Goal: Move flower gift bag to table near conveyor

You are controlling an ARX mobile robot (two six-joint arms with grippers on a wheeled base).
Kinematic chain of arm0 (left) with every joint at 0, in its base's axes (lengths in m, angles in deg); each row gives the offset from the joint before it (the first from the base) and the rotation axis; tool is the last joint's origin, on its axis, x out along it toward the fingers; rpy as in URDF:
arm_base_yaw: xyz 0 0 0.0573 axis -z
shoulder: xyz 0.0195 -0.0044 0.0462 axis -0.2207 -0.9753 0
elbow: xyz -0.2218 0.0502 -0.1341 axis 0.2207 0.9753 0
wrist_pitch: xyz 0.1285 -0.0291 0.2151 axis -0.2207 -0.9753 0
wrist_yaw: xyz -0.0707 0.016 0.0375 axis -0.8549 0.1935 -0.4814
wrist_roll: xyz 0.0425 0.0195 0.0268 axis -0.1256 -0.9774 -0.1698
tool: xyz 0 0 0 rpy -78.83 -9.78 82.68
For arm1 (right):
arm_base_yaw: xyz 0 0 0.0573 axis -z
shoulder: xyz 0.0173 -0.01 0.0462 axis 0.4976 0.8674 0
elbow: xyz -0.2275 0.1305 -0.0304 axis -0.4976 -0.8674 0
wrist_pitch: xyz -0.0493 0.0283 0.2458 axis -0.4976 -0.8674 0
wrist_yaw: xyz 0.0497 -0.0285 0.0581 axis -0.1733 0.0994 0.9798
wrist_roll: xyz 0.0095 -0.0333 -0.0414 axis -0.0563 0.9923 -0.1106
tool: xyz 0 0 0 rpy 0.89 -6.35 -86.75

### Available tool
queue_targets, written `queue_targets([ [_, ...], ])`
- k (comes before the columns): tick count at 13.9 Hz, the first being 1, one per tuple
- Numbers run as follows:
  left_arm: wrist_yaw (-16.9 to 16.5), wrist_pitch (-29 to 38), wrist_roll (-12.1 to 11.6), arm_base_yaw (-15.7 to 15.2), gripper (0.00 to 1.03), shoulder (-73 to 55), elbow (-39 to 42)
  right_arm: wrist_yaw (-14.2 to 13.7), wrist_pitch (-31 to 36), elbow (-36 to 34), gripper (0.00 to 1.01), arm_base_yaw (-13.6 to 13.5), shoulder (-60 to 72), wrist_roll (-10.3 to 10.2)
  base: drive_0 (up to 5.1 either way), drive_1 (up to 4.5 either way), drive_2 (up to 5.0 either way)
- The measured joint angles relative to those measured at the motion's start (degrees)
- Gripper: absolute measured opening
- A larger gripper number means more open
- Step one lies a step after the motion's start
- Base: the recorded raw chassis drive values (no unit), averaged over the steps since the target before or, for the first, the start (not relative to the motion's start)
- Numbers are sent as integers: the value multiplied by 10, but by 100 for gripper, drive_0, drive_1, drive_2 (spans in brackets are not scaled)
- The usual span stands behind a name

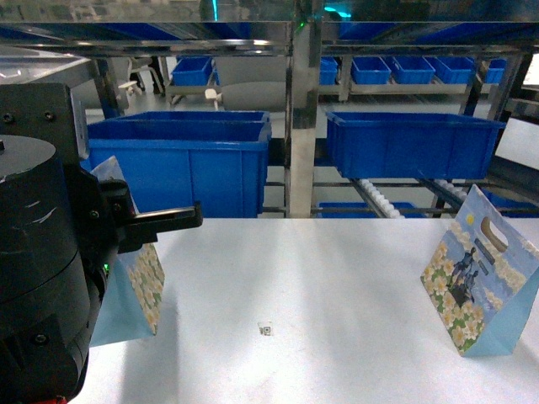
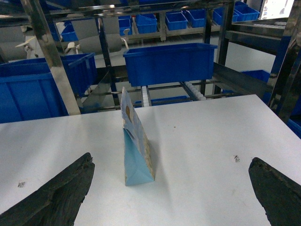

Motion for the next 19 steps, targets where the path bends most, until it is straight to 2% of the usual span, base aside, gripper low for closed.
queue_targets([
  [2, -6, 0, 13, -15, 2, -27, -3, 0, 0, 0, 98, 0, 0, 0, 0, 0, 0],
  [5, -3, 6, 30, -20, 2, -66, 8, 0, 0, 0, 98, 0, 0, 0, 0, 0, 0],
  [7, 5, 5, 43, -8, 2, -73, 19, 0, 0, 0, 98, 0, 0, 0, 0, 0, 0],
  [10, 10, 6, 44, 13, 3, -75, 49, 0, 0, 0, 98, 0, 0, 0, 0, 0, 0],
  [13, 6, 2, 33, 32, 41, -53, 78, 0, 0, 0, 98, 0, 0, 0, 0, 0, 0],
  [17, -5, 2, 5, 44, 93, 57, 96, 0, 0, 0, 98, 0, 0, 0, 0, 0, 0],
  [18, -14, 3, -3, 46, 100, 95, 103, 0, 0, 0, 98, 0, 0, 0, 0, 0, 0],
  [19, -27, 2, -6, 51, 98, 139, 112, 0, 0, 0, 98, 0, 0, 0, 0, 0, 0],
])
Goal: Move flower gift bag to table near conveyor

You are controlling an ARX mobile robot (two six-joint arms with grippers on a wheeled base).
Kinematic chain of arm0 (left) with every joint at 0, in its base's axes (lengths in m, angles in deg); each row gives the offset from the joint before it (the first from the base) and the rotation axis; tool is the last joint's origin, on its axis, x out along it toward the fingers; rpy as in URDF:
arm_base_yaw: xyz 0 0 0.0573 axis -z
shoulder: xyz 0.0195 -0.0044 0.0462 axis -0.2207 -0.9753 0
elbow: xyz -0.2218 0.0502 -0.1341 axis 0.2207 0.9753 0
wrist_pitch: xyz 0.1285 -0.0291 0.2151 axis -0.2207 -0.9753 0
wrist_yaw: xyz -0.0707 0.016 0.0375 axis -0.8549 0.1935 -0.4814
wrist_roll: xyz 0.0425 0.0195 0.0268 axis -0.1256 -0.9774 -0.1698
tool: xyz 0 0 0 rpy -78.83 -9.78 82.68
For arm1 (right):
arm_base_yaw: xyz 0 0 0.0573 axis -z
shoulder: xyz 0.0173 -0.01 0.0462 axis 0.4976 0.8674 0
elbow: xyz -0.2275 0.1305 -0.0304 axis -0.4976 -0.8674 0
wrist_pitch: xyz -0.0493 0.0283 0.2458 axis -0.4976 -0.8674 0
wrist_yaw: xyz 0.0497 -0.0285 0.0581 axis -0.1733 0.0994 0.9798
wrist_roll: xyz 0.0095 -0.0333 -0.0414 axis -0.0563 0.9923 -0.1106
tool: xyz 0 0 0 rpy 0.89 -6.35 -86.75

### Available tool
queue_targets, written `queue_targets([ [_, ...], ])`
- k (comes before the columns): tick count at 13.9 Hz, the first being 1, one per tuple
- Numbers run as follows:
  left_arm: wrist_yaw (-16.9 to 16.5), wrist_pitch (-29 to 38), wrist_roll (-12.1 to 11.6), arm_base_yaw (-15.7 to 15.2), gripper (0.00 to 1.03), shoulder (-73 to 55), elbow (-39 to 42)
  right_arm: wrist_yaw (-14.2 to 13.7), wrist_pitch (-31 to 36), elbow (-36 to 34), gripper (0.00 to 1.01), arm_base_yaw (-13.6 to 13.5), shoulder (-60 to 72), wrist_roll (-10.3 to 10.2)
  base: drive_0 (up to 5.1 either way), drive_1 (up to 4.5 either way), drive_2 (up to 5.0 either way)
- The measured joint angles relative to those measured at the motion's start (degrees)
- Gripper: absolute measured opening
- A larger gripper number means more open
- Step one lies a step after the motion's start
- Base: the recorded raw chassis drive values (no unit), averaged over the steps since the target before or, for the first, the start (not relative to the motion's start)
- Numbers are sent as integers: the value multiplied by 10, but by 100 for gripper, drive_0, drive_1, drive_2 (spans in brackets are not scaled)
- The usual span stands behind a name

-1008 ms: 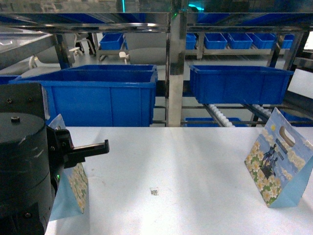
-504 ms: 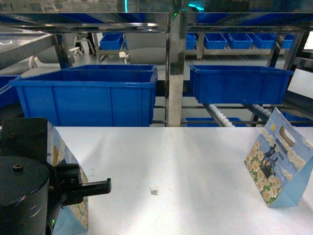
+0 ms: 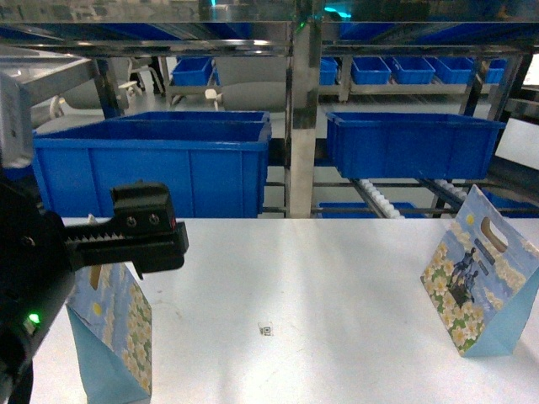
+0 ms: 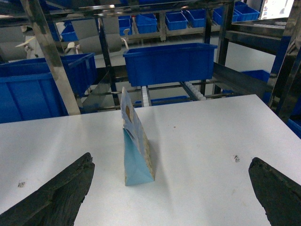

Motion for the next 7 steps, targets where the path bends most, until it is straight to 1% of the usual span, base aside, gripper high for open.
queue_targets([
  [1, -9, 0, -1, 5, 98, 40, 9, 0, 0, 0, 98, 0, 0, 0, 0, 0, 0],
  [2, -17, -14, -6, 19, 98, 105, 22, 0, 0, 0, 98, 0, 0, 0, 0, 0, 0],
  [3, -20, -58, -15, 34, 98, 170, 42, 0, 0, 0, 98, 0, 0, 0, 0, 0, 0],
  [4, -16, -102, -28, 53, 98, 223, 69, 0, 0, 0, 98, 0, 0, 0, 0, 0, 0],
  [5, -4, -150, -34, 76, 98, 281, 101, 0, 0, 0, 98, 0, 0, 0, 0, 0, 0],
  [6, 21, -208, -42, 108, 98, 359, 131, 0, 0, 0, 98, 0, 0, 0, 0, 0, 0],
  [7, 44, -258, -42, 138, 98, 423, 149, 0, 0, 0, 98, 0, 0, 0, 0, 0, 0],
])
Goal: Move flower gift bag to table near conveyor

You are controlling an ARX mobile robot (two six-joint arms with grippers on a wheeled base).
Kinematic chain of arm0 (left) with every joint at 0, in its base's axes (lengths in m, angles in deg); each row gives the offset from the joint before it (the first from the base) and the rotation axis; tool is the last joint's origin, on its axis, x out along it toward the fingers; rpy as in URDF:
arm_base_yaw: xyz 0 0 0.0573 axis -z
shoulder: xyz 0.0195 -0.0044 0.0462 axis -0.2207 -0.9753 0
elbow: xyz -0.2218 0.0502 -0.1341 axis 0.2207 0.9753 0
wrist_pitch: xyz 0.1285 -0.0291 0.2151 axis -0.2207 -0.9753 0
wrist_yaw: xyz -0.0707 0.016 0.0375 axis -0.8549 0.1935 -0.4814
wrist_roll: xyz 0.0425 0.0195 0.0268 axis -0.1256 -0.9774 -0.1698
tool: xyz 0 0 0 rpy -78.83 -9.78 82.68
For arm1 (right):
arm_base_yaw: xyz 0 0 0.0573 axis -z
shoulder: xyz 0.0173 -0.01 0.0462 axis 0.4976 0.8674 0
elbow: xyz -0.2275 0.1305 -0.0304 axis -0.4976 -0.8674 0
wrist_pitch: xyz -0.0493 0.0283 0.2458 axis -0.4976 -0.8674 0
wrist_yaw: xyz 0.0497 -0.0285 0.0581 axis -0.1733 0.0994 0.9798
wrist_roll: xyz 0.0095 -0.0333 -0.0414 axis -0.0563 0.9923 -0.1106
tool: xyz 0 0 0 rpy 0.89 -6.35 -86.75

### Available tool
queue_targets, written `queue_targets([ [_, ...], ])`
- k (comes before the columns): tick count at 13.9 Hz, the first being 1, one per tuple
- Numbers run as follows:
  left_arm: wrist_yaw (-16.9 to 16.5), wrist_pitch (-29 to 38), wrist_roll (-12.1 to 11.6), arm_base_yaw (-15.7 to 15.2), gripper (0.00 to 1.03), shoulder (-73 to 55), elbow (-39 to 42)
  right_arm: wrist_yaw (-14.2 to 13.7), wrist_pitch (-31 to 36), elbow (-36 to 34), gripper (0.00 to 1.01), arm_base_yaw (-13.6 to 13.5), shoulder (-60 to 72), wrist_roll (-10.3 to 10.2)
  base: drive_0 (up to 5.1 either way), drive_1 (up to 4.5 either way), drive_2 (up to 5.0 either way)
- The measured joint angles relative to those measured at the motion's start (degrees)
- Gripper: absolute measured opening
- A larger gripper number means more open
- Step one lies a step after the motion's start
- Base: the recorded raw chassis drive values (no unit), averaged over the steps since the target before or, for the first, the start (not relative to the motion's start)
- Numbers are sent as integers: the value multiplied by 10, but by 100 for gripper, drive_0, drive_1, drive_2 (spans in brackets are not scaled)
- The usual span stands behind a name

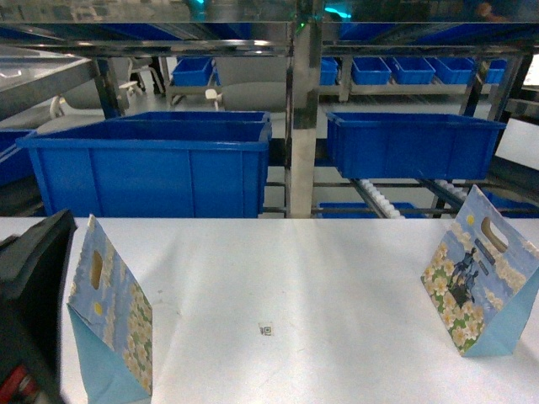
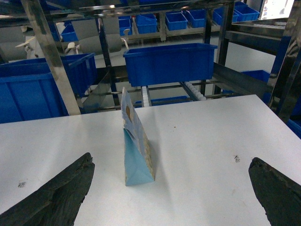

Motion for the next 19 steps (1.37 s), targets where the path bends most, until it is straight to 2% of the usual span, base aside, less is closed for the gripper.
queue_targets([
  [1, 30, -41, 2, 32, 98, 57, 17, 0, 0, 0, 98, 0, 0, 0, 0, 0, 0],
  [2, 49, -55, 12, 46, 98, 84, 29, 0, 0, 0, 98, 0, 0, 0, 0, 0, 0],
  [4, 85, -40, 37, 52, 98, 102, 38, 0, 0, 0, 98, 0, 0, 0, 0, 0, 0],
  [5, 81, -75, 58, 51, 98, 122, 38, 0, 0, 0, 98, 0, 0, 0, 0, 0, 0],
  [6, 82, -70, 72, 51, 98, 122, 38, 0, 0, 0, 98, 0, 0, 0, 0, 0, 0],
  [8, 81, -75, 78, 50, 98, 123, 38, 0, 1, 0, 98, 0, 0, 0, 0, 0, 0],
  [9, 24, -175, 41, 31, 83, 212, 38, 8, 70, -18, 85, -23, -38, 25, 0, 0, 0],
  [10, -26, -252, 13, -25, 68, 315, 38, 15, 90, -17, 70, -30, -33, 47, 0, 0, 0],
  [13, -168, -403, -5, -167, 28, 481, 38, 13, 86, -17, 29, -29, -32, 61, 0, 0, 0],
  [14, -212, -428, -5, -212, 14, 509, 38, 13, 86, -17, 15, -29, -32, 61, 0, 0, 0],
  [15, -243, -443, -4, -244, 1, 521, 38, 13, 86, -17, 2, -29, -32, 61, 0, 0, 0],
  [19, -277, -455, -5, -277, 2, 534, 38, 13, 86, -17, 2, -29, -32, 64, 0, 0, 0],
])
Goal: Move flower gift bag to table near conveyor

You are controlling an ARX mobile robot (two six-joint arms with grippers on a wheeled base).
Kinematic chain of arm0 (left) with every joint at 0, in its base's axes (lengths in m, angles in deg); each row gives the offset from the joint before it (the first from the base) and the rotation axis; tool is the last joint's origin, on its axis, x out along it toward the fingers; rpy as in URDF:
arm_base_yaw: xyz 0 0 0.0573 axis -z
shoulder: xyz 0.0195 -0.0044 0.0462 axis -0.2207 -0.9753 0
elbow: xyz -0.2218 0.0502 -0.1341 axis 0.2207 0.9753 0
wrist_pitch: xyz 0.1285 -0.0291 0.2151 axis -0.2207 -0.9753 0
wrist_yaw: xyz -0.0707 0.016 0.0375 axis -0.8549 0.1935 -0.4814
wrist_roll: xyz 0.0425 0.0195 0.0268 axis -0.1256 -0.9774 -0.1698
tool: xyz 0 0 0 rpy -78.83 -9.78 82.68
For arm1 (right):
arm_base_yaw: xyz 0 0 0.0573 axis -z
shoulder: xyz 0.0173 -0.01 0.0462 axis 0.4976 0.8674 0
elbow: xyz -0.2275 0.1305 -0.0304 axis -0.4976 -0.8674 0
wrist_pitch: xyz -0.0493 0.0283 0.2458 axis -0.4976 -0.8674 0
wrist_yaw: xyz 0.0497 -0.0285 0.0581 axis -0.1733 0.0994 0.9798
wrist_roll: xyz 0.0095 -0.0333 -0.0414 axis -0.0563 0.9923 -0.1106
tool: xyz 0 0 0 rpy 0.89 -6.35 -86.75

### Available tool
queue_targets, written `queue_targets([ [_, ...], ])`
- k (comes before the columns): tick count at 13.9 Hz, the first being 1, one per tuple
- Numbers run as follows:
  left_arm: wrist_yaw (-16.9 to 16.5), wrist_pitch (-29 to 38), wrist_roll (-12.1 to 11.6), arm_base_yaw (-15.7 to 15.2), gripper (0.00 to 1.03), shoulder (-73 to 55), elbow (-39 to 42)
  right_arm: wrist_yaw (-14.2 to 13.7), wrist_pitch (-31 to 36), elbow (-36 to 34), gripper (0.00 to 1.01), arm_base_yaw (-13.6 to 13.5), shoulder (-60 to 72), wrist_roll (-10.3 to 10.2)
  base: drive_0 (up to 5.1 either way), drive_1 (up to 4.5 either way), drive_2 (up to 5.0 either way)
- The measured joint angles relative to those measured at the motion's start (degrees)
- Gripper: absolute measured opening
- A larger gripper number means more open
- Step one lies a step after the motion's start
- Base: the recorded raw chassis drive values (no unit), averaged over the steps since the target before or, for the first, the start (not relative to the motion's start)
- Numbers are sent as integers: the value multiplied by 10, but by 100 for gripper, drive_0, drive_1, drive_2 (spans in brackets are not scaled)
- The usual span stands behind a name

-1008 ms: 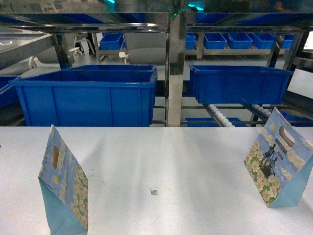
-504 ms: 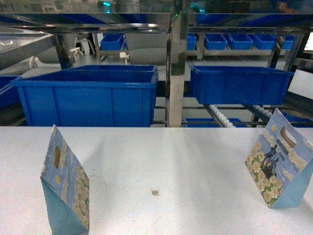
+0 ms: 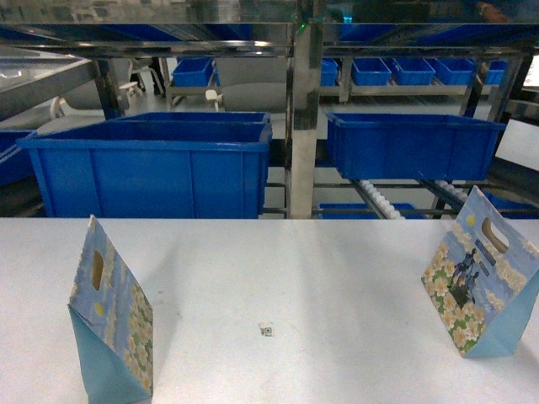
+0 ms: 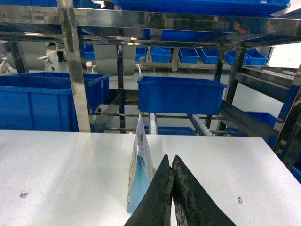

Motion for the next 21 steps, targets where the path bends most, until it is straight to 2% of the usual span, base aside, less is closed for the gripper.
queue_targets([
  [2, -22, -7, 0, -22, 2, 6, 0, 0, 0, 0, 2, 0, 0, 0, 0, 0, 0],
  [4, -74, -17, 0, -73, 2, 17, 0, 0, 0, 0, 2, 0, 0, 0, 0, 0, 0],
  [5, -137, -26, -1, -124, 2, 20, 0, 0, 0, 0, 2, 0, 0, 0, 0, 0, 0],
  [6, -158, -27, -2, -170, 2, 20, 0, 0, 0, 0, 2, 0, 0, 0, 0, 0, 0],
  [8, -171, -26, -2, -165, 2, 20, 0, 0, 0, 0, 2, 0, 0, 0, 0, 0, 0],
  [12, -170, -26, -1, -166, 2, 20, 0, 0, 0, 0, 4, 0, 0, 0, 0, 0, 0],
  [13, -170, -26, -1, -166, 13, 20, 0, 0, 0, 0, 16, 0, 0, 0, 0, 0, 0],
  [19, -170, -26, -1, -166, 94, 20, 0, 0, 0, 0, 99, 0, 0, 0, 0, 0, 0],
  [20, -170, -26, -2, -166, 99, 20, 0, 0, 0, 0, 98, 0, 0, 0, 0, 0, 0],
  [21, -170, -26, -2, -166, 98, 20, 0, 0, 0, 0, 98, 0, 0, 0, 0, 0, 0],
])
